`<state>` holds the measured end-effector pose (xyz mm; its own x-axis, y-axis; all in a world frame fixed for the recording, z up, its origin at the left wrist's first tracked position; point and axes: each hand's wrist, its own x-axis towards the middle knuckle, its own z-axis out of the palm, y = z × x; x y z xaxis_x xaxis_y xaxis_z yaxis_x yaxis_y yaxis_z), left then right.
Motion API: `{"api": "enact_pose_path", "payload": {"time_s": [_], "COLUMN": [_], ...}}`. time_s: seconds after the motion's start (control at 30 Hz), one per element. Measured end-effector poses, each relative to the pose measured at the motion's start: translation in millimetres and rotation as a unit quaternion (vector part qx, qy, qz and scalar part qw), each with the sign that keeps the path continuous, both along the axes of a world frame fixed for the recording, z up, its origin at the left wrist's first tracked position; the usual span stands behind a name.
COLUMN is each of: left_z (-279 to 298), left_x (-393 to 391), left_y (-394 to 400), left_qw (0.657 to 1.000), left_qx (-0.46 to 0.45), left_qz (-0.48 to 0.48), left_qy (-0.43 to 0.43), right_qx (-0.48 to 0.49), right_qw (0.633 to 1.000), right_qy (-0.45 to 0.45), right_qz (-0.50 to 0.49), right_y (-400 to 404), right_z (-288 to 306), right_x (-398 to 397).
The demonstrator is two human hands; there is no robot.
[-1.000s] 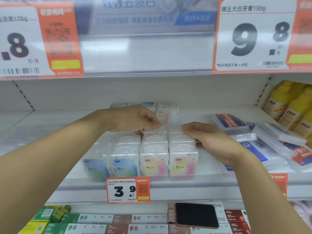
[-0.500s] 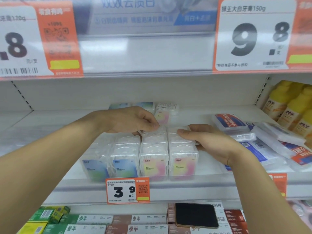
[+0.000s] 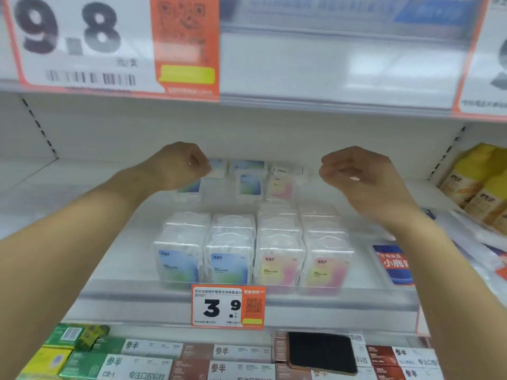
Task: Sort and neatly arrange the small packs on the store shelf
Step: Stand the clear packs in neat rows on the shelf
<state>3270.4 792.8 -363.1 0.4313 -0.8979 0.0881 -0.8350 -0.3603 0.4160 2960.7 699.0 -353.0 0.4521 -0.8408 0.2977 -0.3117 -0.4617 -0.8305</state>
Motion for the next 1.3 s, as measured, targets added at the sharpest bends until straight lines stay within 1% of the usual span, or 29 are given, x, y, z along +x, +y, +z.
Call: {"api": "enact_pose_path", "payload": {"time_s": [0.03,0.07,0.1,0.13,0.23,0.3,0.37,0.4,0.43,0.53,0.67,0.7,0.77,0.83,0.93,1.0,1.03,1.07,1.13,1.17,1.2,1.3], "left_z": [-11.1,-21.8,-31.2,-38.6,-48.0,-44.9,-42.4,-41.4,-40.6,-36.6,-34.2,-34.6,-36.3,-39.4,-43.4,-43.7,-43.9,-43.2,-41.1,-41.2,-41.4,-41.0], "left_x": [9.8,16.4,20.1,21.6,24.8,27.3,29.6,30.5,31.4,35.5,35.1,33.7,32.1,30.5,23.8,17.2,15.2,13.6,10.8,10.2,9.9,7.8], "left_y": [1.9,3.8,5.4,6.5,9.7,16.6,23.9,27.0,29.8,39.1,46.8,47.4,48.5,49.0,50.0,50.8,50.5,51.5,54.6,55.3,55.7,57.1], "left_qw": [1.0,0.999,0.997,0.997,0.996,0.993,0.989,0.986,0.984,0.985,0.986,0.986,0.988,0.984,0.953,0.937,0.928,0.914,0.883,0.873,0.87,0.875], "left_qx": [0.019,0.05,0.071,0.075,-0.007,-0.004,0.027,0.038,0.047,0.066,0.076,0.073,0.056,0.006,-0.103,-0.143,-0.151,-0.15,-0.137,-0.133,-0.128,-0.13], "left_qz": [0.013,0.018,0.018,0.015,0.009,0.003,-0.019,-0.027,-0.033,-0.034,-0.038,-0.038,-0.028,-0.017,0.001,0.004,0.007,0.012,0.02,0.02,0.017,0.003], "left_qy": [-0.008,-0.004,0.012,0.031,0.091,0.12,0.145,0.158,0.169,0.158,0.145,0.145,0.144,0.176,0.286,0.32,0.342,0.377,0.449,0.469,0.476,0.466], "right_qx": [-0.007,-0.009,-0.015,-0.031,-0.089,-0.095,-0.111,-0.112,-0.101,-0.038,-0.059,-0.056,-0.053,-0.062,-0.078,-0.077,-0.063,-0.043,-0.009,0.005,0.022,0.075], "right_qw": [0.999,0.993,0.981,0.965,0.913,0.873,0.819,0.8,0.794,0.796,0.759,0.756,0.764,0.786,0.842,0.884,0.898,0.903,0.895,0.891,0.891,0.902], "right_qy": [0.044,0.11,0.181,0.246,0.382,0.462,0.547,0.572,0.581,0.582,0.626,0.63,0.618,0.59,0.508,0.434,0.406,0.393,0.402,0.407,0.404,0.368], "right_qz": [0.018,0.039,0.062,0.081,0.109,0.123,0.133,0.14,0.148,0.162,0.168,0.172,0.177,0.174,0.163,0.156,0.159,0.167,0.191,0.201,0.206,0.213], "right_y": [-2.6,-6.3,-10.7,-16.2,-29.9,-36.9,-45.0,-48.7,-51.1,-50.8,-36.9,-34.7,-31.5,-29.8,-24.3,-19.8,-16.9,-14.0,-9.2,-7.9,-6.8,-2.5], "right_z": [7.9,14.1,18.8,21.1,16.0,5.8,-1.6,-3.2,-2.9,0.9,3.1,3.0,1.7,0.3,0.4,2.1,3.4,4.7,6.1,5.9,5.8,8.9], "right_x": [13.2,29.9,48.9,69.3,129.1,157.0,173.7,178.6,181.5,184.4,182.1,181.1,179.6,176.8,168.6,161.5,157.5,153.5,146.8,144.0,141.8,137.8]}}
